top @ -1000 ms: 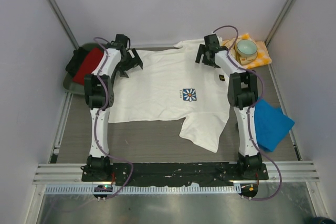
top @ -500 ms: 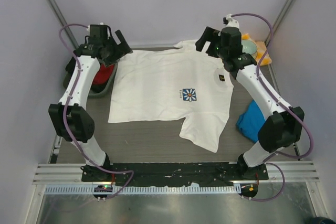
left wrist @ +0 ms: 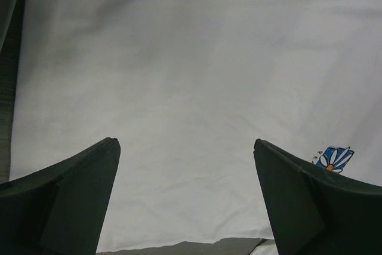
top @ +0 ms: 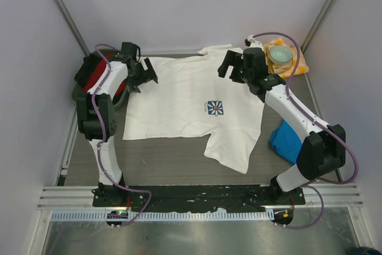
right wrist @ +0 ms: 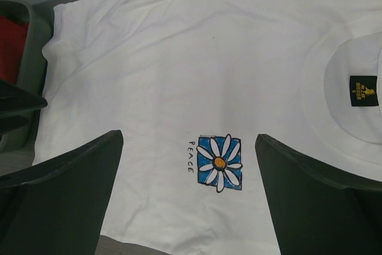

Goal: Fold and stack the t-shirts

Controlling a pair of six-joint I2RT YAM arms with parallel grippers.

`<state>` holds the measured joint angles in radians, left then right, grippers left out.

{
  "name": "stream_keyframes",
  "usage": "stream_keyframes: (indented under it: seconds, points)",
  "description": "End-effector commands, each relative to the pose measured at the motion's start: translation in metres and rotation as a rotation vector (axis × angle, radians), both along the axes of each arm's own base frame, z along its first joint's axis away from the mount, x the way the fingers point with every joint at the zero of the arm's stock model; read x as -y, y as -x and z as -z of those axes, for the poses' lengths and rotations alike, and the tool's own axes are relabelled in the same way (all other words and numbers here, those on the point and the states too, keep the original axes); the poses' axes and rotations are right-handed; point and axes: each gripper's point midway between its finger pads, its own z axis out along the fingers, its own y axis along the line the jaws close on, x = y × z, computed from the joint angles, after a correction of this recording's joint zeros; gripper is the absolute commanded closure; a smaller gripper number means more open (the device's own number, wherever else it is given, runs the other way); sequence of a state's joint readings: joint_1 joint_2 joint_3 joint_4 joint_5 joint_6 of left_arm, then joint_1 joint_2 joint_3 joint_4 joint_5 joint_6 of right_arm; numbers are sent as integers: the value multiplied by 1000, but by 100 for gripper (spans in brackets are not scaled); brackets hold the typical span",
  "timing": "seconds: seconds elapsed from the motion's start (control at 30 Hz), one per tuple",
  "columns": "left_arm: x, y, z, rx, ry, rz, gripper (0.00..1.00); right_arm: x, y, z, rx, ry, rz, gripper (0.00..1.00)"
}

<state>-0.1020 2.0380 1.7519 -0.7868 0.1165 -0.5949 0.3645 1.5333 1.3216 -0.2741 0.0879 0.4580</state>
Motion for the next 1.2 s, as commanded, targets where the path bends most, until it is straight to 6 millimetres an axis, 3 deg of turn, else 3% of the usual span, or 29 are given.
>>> stream_keyframes:
  seconds: [0.0,0.27,0.33,0.37,0.63,0.87,1.17]
  points:
    - [-14,-19,-20,71,-17,13,0,-3,3,-27,84,-29,-3,0]
    - [-50,-29,11,-4,-39,-33,0,-4,6,-17,71,-44,2,0]
    - [-48,-32,17,-12,-33,-34,0,-5,6,-16,71,-47,-1,0]
    - [-64,-34,23,-25,-27,-64,0,-5,7,-15,69,-48,-4,0]
    - [-75,-48,42,-44,-39,-77,0,-5,7,-10,66,-45,-8,0]
    - [-108,-68,42,-17,-18,-145,0,-8,8,-1,57,-38,-14,0]
    - [-120,-106,38,55,-14,-171,0,-17,10,6,47,-29,-34,0]
